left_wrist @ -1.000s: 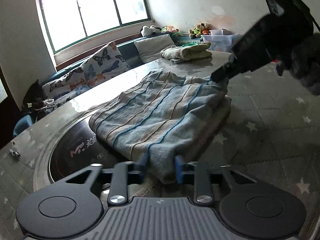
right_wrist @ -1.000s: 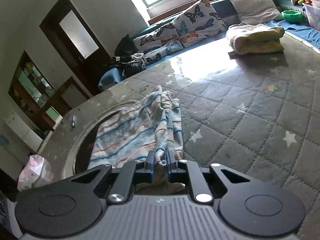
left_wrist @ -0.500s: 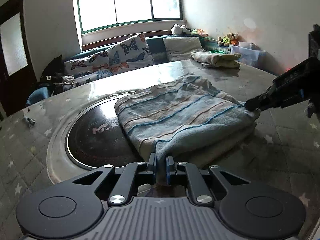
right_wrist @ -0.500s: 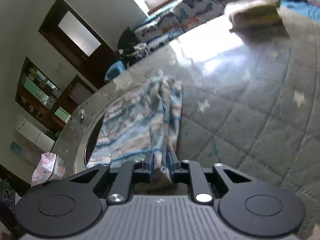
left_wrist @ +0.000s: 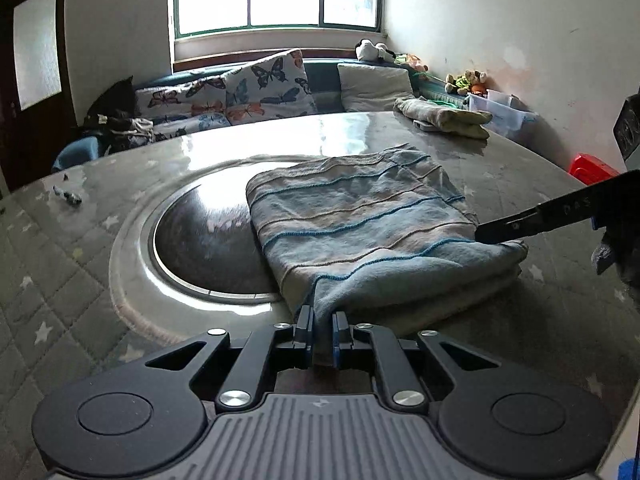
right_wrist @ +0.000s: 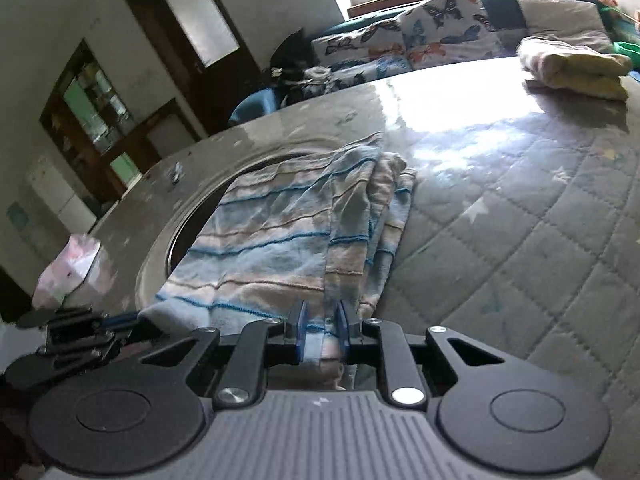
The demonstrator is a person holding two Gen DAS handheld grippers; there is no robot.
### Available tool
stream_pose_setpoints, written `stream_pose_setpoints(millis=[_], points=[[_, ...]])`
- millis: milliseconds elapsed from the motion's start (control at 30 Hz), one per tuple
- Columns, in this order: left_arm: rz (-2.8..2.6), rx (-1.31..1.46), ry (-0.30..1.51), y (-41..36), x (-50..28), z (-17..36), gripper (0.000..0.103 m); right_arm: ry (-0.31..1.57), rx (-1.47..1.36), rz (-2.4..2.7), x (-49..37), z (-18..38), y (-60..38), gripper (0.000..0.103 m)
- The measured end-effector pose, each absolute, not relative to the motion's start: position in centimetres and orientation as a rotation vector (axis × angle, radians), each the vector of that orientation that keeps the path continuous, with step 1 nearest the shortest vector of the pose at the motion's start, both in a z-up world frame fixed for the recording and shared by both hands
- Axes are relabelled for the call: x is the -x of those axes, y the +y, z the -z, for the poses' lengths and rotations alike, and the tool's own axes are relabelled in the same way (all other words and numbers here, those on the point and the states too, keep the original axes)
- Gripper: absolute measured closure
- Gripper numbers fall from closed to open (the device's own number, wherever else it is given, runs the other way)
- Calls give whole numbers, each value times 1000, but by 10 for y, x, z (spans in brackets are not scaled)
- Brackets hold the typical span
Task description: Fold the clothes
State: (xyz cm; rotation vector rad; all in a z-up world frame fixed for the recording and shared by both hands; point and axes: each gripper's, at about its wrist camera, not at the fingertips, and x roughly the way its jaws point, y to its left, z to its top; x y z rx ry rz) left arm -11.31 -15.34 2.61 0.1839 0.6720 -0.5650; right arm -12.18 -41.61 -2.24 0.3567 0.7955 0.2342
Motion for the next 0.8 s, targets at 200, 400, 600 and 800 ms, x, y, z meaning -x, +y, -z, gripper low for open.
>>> stream_pose_setpoints(millis=[200, 400, 600, 800], points=[[592, -190, 723, -132, 119, -32, 94, 850, -350, -308, 139, 23, -406, 86], [645, -218, 751, -110, 124, -39, 85, 866, -314, -356, 154, 7, -400, 86], [647, -232, 655, -97, 127, -64, 59, 758, -255, -301, 146, -21, -413, 86], [717, -160, 592, -129, 115, -75, 57, 695, -184, -287, 108, -27, -404, 86]])
